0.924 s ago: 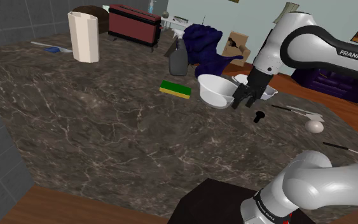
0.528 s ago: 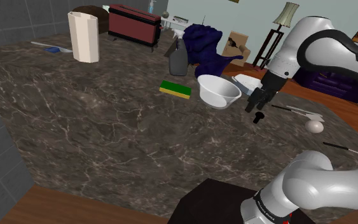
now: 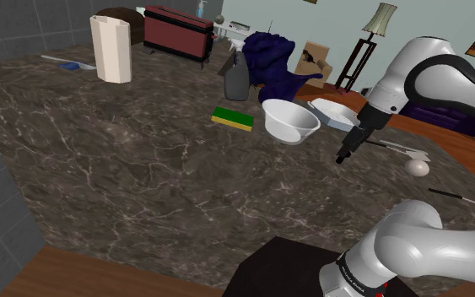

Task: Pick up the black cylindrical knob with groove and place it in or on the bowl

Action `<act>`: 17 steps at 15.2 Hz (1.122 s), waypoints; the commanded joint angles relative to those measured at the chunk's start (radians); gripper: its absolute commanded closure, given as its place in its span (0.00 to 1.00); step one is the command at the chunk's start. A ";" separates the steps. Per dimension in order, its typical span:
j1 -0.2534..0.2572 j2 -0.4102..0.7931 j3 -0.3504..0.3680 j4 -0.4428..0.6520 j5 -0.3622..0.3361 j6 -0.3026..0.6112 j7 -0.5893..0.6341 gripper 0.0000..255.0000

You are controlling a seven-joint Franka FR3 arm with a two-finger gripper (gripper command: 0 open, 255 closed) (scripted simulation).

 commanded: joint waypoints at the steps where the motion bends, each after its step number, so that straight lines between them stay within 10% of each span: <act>1: -0.003 -0.013 -0.003 -0.035 -0.004 0.022 0.000 0.00; 10: -0.005 -0.018 -0.005 -0.058 -0.006 0.040 0.000 0.00; 11: -0.005 -0.018 -0.005 -0.058 -0.006 0.040 0.000 1.00; 17: -0.005 -0.018 -0.005 -0.058 -0.006 0.040 0.000 1.00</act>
